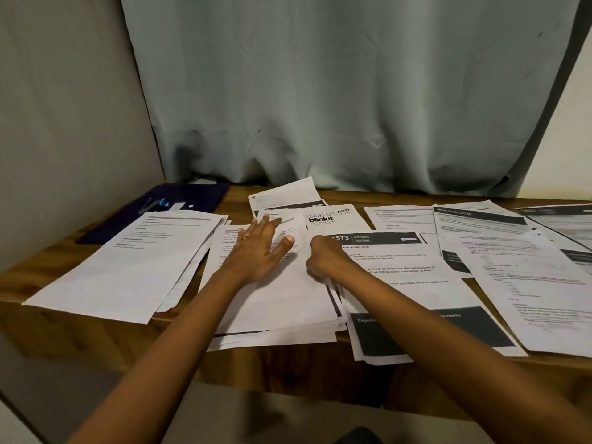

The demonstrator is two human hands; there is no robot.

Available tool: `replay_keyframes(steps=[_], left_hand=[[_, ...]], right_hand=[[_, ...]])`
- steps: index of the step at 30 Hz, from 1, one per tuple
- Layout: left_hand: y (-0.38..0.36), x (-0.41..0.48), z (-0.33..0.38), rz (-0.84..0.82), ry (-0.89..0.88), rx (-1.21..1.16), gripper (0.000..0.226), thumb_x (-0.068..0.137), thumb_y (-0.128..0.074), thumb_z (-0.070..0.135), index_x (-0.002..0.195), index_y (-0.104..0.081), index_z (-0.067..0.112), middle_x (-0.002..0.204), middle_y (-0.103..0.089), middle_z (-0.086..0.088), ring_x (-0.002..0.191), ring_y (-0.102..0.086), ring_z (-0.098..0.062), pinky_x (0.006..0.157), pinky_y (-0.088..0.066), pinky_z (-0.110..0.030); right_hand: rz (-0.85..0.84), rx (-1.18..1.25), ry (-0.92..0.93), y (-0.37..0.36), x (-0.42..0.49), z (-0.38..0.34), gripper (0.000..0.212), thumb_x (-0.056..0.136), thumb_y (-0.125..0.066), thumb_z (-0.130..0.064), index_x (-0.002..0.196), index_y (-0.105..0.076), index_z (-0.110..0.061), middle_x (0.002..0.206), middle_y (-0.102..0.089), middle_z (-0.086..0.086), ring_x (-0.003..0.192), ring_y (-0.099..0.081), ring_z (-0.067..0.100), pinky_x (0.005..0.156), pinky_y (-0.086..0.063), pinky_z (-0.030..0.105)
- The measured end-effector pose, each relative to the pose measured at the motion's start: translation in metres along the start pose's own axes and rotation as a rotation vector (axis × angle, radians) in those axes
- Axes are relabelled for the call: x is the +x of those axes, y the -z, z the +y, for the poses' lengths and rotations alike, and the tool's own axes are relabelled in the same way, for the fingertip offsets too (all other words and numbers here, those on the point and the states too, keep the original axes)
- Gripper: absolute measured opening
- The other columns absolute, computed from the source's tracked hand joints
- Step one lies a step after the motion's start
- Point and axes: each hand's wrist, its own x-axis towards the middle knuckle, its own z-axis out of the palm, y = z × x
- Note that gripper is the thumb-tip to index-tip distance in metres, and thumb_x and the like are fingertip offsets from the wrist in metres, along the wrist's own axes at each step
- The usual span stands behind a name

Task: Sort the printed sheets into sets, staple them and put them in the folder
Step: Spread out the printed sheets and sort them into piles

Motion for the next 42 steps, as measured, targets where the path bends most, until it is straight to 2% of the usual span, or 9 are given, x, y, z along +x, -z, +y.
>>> replay_keyframes(steps=[3,9,16,18,23,29,35,39,42], left_hand=[[-0.013,0.014,-0.004,-0.033,0.042,0.029,0.068,0.094,-0.021,0.063,0.152,-0.015,0.029,0.162,-0.004,0.001,0.149,-0.001,-0.024,0.118,0.0,-0.049],[-0.037,0.025,0.001,-0.087,0.043,0.068,0.062,0.097,-0.022,0.059,0.153,-0.015,0.031,0.162,-0.004,0.002,0.149,0.001,-0.025,0.116,0.006,-0.048],[-0.052,0.026,-0.005,-0.109,0.055,0.17,0.065,0.095,-0.02,0.064,0.152,-0.017,0.033,0.161,-0.009,0.005,0.149,0.0,-0.02,0.117,0.008,-0.045],[-0.052,0.026,-0.005,-0.103,0.051,0.173,0.065,0.095,-0.02,0.064,0.152,-0.018,0.034,0.161,-0.009,0.005,0.149,-0.001,-0.02,0.118,0.008,-0.045],[-0.053,0.026,-0.005,-0.098,0.054,0.184,0.064,0.095,-0.02,0.064,0.152,-0.018,0.034,0.161,-0.009,0.005,0.149,-0.001,-0.019,0.118,0.007,-0.045],[-0.053,0.026,-0.004,-0.099,0.059,0.181,0.064,0.095,-0.02,0.064,0.152,-0.017,0.034,0.161,-0.007,0.005,0.149,0.0,-0.02,0.118,0.007,-0.045],[-0.051,0.026,-0.004,-0.096,0.052,0.166,0.063,0.095,-0.021,0.063,0.152,-0.018,0.034,0.161,-0.009,0.004,0.149,-0.002,-0.02,0.118,0.006,-0.045],[-0.05,0.025,-0.003,-0.093,0.055,0.164,0.063,0.096,-0.022,0.062,0.151,-0.021,0.033,0.161,-0.01,0.004,0.149,-0.003,-0.02,0.118,0.006,-0.045],[-0.049,0.024,-0.002,-0.086,0.056,0.147,0.062,0.096,-0.023,0.062,0.15,-0.024,0.032,0.16,-0.014,0.003,0.149,-0.005,-0.02,0.118,0.005,-0.045]], right_hand=[[0.007,-0.044,0.0,0.007,0.007,0.001,0.03,0.083,-0.066,-0.011,0.112,-0.058,-0.007,0.109,-0.059,0.012,0.112,-0.052,0.03,0.077,-0.047,0.032],[0.273,0.048,-0.108,0.035,0.069,0.038,0.03,0.09,-0.061,-0.023,0.116,-0.057,-0.008,0.127,-0.054,0.014,0.121,-0.043,0.031,0.093,-0.042,0.04],[0.131,0.029,-0.171,0.041,0.125,0.087,0.053,0.085,-0.065,-0.034,0.133,-0.05,-0.02,0.135,-0.052,0.01,0.124,-0.046,0.034,0.102,-0.039,0.048],[0.113,-0.002,-0.157,0.043,0.133,0.09,0.048,0.08,-0.072,-0.029,0.123,-0.056,-0.013,0.125,-0.058,0.011,0.116,-0.052,0.033,0.098,-0.044,0.049],[0.151,0.107,-0.201,0.053,0.142,0.093,0.019,0.08,-0.075,-0.015,0.087,-0.06,-0.004,0.102,-0.062,0.014,0.087,-0.054,0.024,0.073,-0.043,0.03],[0.327,0.367,-0.123,0.063,0.151,0.098,0.027,0.078,-0.076,-0.015,0.064,-0.054,-0.011,0.084,-0.061,0.01,0.079,-0.055,0.022,0.074,-0.047,0.033],[0.517,0.723,-0.101,0.085,0.15,0.089,0.016,0.084,-0.066,-0.007,0.075,-0.055,-0.012,0.088,-0.061,0.004,0.081,-0.053,0.016,0.069,-0.043,0.022],[0.66,0.815,-0.064,0.107,0.147,0.085,0.008,0.088,-0.063,-0.008,0.095,-0.063,-0.006,0.093,-0.063,0.005,0.082,-0.057,0.017,0.073,-0.049,0.024],[0.768,0.907,-0.034,0.127,0.14,0.081,0.004,0.089,-0.059,-0.008,0.089,-0.056,-0.01,0.089,-0.061,0.004,0.077,-0.055,0.015,0.054,-0.043,0.011]])
